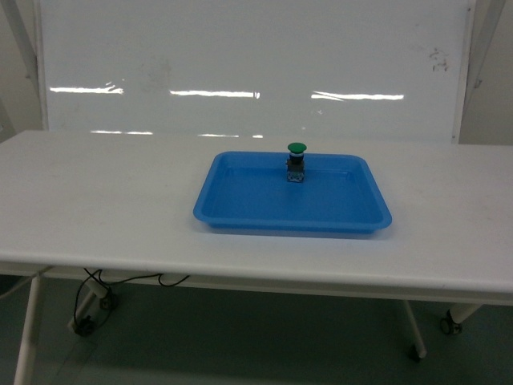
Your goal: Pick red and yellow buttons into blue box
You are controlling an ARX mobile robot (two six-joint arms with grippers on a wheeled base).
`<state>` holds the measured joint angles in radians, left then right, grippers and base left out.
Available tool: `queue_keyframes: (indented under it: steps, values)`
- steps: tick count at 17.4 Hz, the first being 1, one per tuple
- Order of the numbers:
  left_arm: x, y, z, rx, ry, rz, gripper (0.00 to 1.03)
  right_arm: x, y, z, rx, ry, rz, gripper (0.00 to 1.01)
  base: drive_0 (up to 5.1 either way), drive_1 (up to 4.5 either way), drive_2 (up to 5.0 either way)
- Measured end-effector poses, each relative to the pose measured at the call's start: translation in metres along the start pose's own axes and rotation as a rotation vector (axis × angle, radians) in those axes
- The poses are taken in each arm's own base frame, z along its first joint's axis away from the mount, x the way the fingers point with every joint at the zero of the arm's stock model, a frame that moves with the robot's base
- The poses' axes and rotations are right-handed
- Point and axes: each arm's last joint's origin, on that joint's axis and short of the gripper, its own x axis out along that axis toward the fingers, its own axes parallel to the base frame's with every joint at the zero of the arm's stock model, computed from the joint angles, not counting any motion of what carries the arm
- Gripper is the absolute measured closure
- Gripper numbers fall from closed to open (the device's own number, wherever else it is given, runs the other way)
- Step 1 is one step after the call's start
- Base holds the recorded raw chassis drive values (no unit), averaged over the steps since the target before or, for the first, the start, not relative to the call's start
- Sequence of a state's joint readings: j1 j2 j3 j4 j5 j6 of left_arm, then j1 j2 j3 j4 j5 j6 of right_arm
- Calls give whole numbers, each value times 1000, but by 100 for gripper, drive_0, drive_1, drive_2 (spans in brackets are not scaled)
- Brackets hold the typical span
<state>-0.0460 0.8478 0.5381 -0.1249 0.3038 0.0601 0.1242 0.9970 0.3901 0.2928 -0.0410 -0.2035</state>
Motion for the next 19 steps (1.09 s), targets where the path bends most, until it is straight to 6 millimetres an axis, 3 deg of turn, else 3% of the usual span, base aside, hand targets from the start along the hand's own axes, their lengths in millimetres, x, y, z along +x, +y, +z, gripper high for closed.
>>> queue_keyframes:
  steps: [2, 14, 19]
  values:
    - [-1, 0, 1, 2, -6, -2, 79, 0, 0, -1, 0, 5, 1, 73, 0, 0, 0]
    - [2, 1, -1, -3, 8, 3, 79, 1, 0, -1, 0, 10, 1, 73, 384, -456, 88]
    - [1, 0, -1, -3, 6, 3, 79, 1, 0, -1, 0, 8, 2, 73, 472, -317, -137]
